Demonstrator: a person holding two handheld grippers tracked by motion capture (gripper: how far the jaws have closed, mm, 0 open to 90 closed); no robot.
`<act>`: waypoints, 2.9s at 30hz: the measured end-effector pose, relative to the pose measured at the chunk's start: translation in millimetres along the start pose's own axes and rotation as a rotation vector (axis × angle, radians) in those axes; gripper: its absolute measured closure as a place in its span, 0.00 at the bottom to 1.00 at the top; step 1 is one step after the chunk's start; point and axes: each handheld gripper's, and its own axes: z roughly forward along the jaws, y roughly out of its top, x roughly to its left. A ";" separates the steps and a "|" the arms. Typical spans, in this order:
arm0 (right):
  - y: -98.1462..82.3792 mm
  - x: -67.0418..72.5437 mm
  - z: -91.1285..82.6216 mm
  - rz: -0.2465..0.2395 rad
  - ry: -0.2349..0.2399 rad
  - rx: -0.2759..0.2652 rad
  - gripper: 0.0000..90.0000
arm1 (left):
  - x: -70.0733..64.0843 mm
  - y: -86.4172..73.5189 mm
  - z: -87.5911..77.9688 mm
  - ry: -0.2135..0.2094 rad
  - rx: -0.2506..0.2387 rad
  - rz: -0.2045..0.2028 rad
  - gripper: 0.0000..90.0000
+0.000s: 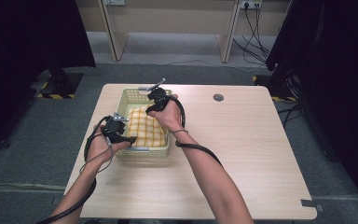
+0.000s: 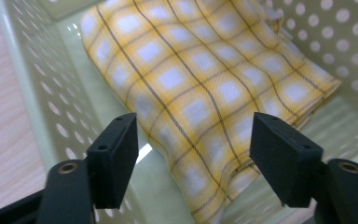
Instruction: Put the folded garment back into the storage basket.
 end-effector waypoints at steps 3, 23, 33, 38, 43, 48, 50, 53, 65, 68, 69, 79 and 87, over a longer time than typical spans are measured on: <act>1.1 -0.2 -4.3 -0.011 0.018 -0.008 0.26 | -3.4 1.8 -5.0 0.007 -0.029 0.008 0.30; -13.1 -10.9 -34.7 -0.004 0.114 -0.060 0.15 | -11.3 0.3 -13.5 0.009 -0.142 0.025 0.19; -23.2 -14.7 -50.1 -0.011 0.116 -0.105 0.14 | -16.6 -0.6 -14.3 0.008 -0.166 0.031 0.19; -27.6 -16.9 -56.6 -0.011 0.121 -0.119 0.14 | -17.9 -2.6 -15.1 0.008 -0.178 0.031 0.19; -33.3 -19.6 -63.1 -0.013 0.123 -0.133 0.14 | -19.2 -4.3 -16.4 0.012 -0.199 0.033 0.19; -41.0 -24.8 -67.1 0.003 0.124 -0.138 0.13 | -20.6 -6.8 -16.6 0.008 -0.211 0.038 0.19; -43.6 -26.2 -69.4 0.006 0.126 -0.141 0.13 | -20.6 -8.0 -16.7 0.006 -0.210 0.041 0.19; -46.6 -29.6 -72.6 -0.001 0.121 -0.142 0.13 | -20.8 -9.2 -17.2 0.004 -0.222 0.038 0.19; -64.1 -45.9 -89.2 0.012 0.103 -0.165 0.13 | -19.3 -15.4 -21.6 0.008 -0.246 0.026 0.19; -68.9 -49.4 -93.6 0.014 0.099 -0.171 0.13 | -19.6 -16.5 -21.9 0.008 -0.249 0.021 0.19; -70.5 -50.3 -95.0 0.016 0.097 -0.171 0.13 | -19.7 -16.6 -21.8 0.006 -0.249 0.020 0.19; -85.1 -63.9 -108.4 0.026 0.069 -0.181 0.12 | -21.6 -14.2 -24.8 0.008 -0.265 0.022 0.19; -93.9 -71.6 -115.7 0.030 0.055 -0.186 0.12 | -23.0 -14.5 -26.1 0.012 -0.278 0.023 0.19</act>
